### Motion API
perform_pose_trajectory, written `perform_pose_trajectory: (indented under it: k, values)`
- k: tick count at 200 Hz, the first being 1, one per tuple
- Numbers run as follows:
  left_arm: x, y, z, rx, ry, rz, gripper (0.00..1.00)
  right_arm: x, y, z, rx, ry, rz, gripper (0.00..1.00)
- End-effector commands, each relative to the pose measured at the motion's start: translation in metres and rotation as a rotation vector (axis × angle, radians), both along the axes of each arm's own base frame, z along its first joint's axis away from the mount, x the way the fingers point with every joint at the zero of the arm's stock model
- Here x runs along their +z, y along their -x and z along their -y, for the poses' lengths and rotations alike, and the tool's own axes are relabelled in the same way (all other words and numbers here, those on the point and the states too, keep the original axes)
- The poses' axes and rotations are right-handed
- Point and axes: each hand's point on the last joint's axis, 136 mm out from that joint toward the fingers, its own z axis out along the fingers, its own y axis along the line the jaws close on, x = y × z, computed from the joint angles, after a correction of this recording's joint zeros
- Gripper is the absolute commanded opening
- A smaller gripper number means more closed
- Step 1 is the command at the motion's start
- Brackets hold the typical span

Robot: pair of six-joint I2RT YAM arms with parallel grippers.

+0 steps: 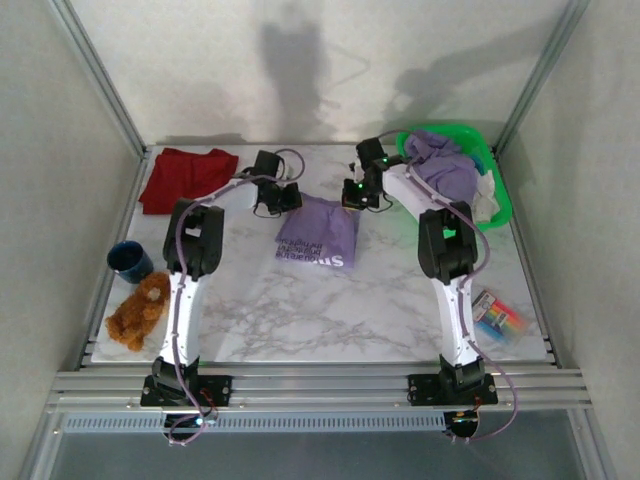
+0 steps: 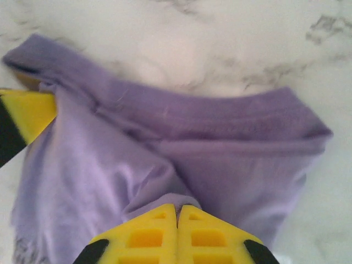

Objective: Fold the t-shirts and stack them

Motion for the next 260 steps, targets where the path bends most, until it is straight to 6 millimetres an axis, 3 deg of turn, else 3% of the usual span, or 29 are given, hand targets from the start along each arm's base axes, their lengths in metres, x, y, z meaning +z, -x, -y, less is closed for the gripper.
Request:
perform_pose_trajectory:
  k: [1, 24, 74, 109, 169, 191, 227, 260]
  values:
    - [-0.005, -0.009, -0.001, 0.001, 0.016, -0.018, 0.00, 0.008, -0.014, 0.003, -0.004, 0.016, 0.020, 0.00]
    - [-0.017, -0.011, -0.004, 0.013, 0.018, -0.040, 0.00, 0.012, -0.024, 0.001, -0.005, 0.003, 0.059, 0.00]
    - [-0.037, 0.002, -0.004, 0.000, -0.002, -0.077, 0.00, 0.058, -0.040, -0.002, 0.003, 0.008, 0.247, 0.00]
    - [-0.052, 0.012, -0.004, -0.013, -0.028, -0.104, 0.00, 0.061, -0.049, 0.002, -0.011, 0.047, 0.280, 0.00]
    - [-0.071, 0.030, 0.003, -0.049, -0.042, -0.138, 0.00, 0.028, -0.083, -0.005, -0.060, 0.034, 0.204, 0.00]
    - [-0.072, 0.033, 0.003, -0.053, -0.040, -0.142, 0.00, 0.006, -0.095, -0.005, -0.109, -0.027, 0.144, 0.00]
    - [-0.068, 0.035, 0.008, -0.064, -0.031, -0.133, 0.00, -0.025, -0.098, -0.017, -0.126, -0.115, 0.068, 0.00]
    - [-0.068, 0.042, 0.009, -0.070, -0.038, -0.135, 0.00, -0.062, -0.086, -0.003, -0.215, -0.089, -0.064, 0.00]
